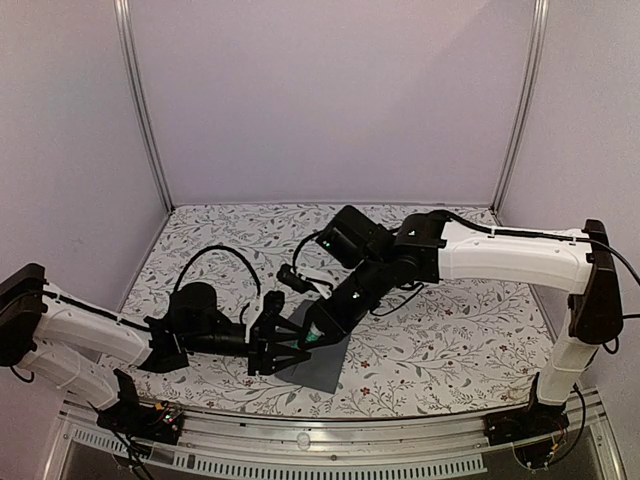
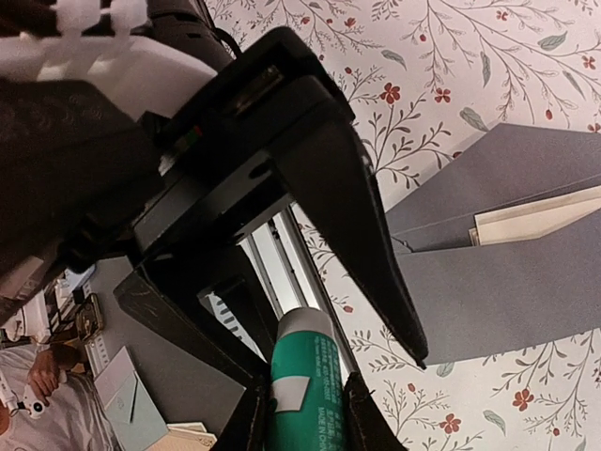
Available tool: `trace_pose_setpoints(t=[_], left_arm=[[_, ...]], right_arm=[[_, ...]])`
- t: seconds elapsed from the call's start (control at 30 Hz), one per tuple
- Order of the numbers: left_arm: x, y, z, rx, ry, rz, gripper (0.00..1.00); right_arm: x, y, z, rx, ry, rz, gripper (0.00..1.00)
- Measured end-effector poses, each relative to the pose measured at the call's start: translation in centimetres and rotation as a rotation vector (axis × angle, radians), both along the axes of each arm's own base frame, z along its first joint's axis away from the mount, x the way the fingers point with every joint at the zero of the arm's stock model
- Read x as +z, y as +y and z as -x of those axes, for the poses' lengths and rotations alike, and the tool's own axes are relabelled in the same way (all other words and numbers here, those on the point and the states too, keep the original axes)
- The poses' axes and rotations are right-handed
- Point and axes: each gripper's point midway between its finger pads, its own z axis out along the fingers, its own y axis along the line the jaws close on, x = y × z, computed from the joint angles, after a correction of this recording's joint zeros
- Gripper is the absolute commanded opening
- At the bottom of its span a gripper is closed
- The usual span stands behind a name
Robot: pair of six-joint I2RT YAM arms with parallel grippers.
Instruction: Place the letter into the envelope and seal it
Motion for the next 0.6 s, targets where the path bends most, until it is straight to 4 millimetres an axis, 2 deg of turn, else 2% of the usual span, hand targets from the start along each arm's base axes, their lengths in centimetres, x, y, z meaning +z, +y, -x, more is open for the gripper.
trace_pose_setpoints(t=[0.17, 0.27, 0.33, 0.4, 0.43, 0.5, 0.6], left_arm=[[-0.15, -0.58, 0.69, -0.016, -0.011, -0.011, 0.1], [-0.26, -0.64, 0.7, -0.011, -0.016, -0.017, 0.0], [-0.28, -0.68, 0.75, -0.01, -0.015, -0.017, 0.0], [-0.3, -0.69, 0.72, -0.006, -0.016, -0.018, 0.0], [-0.28, -0.7, 0.69, -0.003, -0.017, -0.018, 0.0], [-0.4, -0.66, 0.5, 0.009, -0.022, -0.024, 0.0], [-0.24, -0.71, 0.49, 0.01, -0.027, -0.019, 0.0]], right_arm=[[-0.26, -0.03, -0.05, -0.004, -0.004, 0.01, 0.0], [-0.35, -0.09, -0.09, -0.004, -0.004, 0.013, 0.05], [-0.38, -0.11, -0.07, -0.004, -0.004, 0.015, 0.18], [-0.4, -0.12, -0.08, -0.005, -0.005, 0.016, 0.46], [-0.41, -0.14, -0.11, -0.007, -0.005, 0.017, 0.55], [-0.07, 0.1, -0.16, -0.015, -0.005, 0.009, 0.64], [0.43, 0.44, -0.52, -0.028, -0.023, -0.005, 0.7]])
